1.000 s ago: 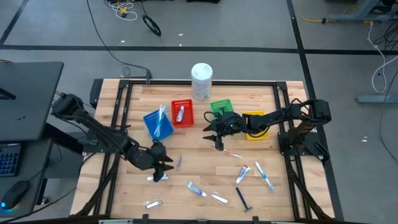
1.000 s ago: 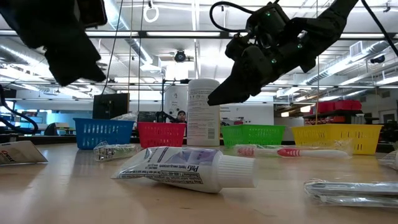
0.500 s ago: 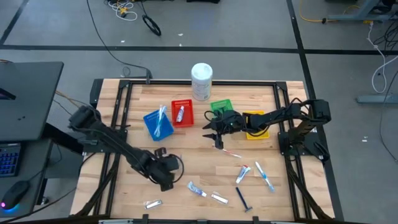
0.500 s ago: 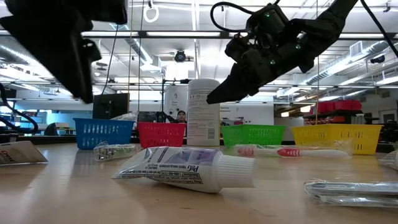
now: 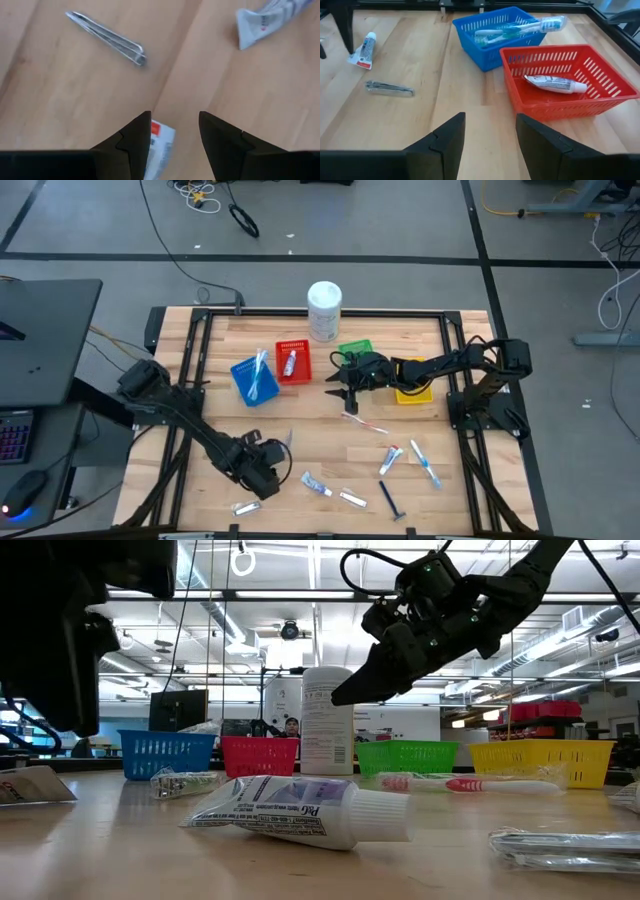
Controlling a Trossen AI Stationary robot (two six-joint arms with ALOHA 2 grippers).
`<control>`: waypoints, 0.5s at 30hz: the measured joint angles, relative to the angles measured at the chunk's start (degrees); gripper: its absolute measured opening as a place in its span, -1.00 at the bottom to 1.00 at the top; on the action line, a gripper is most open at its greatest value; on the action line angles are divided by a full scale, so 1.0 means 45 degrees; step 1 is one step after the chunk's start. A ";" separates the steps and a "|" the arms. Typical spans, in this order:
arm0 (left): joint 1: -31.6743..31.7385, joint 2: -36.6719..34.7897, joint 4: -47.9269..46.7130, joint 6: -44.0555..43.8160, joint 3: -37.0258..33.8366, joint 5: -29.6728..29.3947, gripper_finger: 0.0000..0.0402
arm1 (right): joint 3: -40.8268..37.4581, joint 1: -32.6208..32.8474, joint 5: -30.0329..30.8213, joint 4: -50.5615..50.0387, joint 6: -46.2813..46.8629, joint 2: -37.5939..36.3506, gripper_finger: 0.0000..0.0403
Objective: Pick & Place Travel size toiletries
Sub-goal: Put the white toothpaste into the red bin
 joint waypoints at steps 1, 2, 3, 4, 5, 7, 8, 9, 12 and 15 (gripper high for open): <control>-0.0098 0.0108 0.0037 -0.0157 0.0003 0.0013 -0.14 | 0.0000 -0.0016 -0.0001 0.0019 -0.0022 0.0000 -0.08; -0.0234 0.0215 0.0035 -0.0194 -0.0007 0.0024 -0.14 | 0.0000 -0.0021 0.0000 0.0039 -0.0080 0.0000 -0.08; -0.0357 0.0349 0.0018 -0.0194 -0.0011 0.0005 -0.14 | 0.0000 -0.0027 0.0000 0.0064 -0.0133 0.0000 -0.08; -0.0448 0.0481 0.0156 -0.0199 -0.0011 0.0002 -0.14 | 0.0000 -0.0029 0.0000 0.0079 -0.0206 0.0000 -0.08; -0.0562 0.0579 0.0219 -0.0194 -0.0006 -0.0069 -0.14 | 0.0000 -0.0029 0.0000 0.0087 -0.0246 0.0000 -0.08; -0.0729 0.0762 0.0050 -0.0199 -0.0001 -0.0156 -0.14 | 0.0000 -0.0029 0.0000 0.0164 -0.0313 0.0000 -0.08; -0.0757 0.0882 0.0089 -0.0210 0.0013 -0.0263 -0.14 | 0.0000 -0.0029 0.0000 0.0228 -0.0335 0.0000 -0.08; -0.0808 0.0986 -0.0039 -0.0204 0.0012 -0.0478 -0.14 | 0.0000 -0.0029 0.0000 0.0275 -0.0337 0.0000 -0.08; -0.0906 0.0971 -0.0387 0.0070 0.0003 -0.1052 -0.14 | 0.0000 -0.0029 0.0000 0.0389 -0.0337 0.0000 -0.08; -0.0931 0.0967 -0.0954 0.0454 0.0042 -0.1727 -0.14 | 0.0000 -0.0029 0.0000 0.0520 -0.0337 0.0000 -0.08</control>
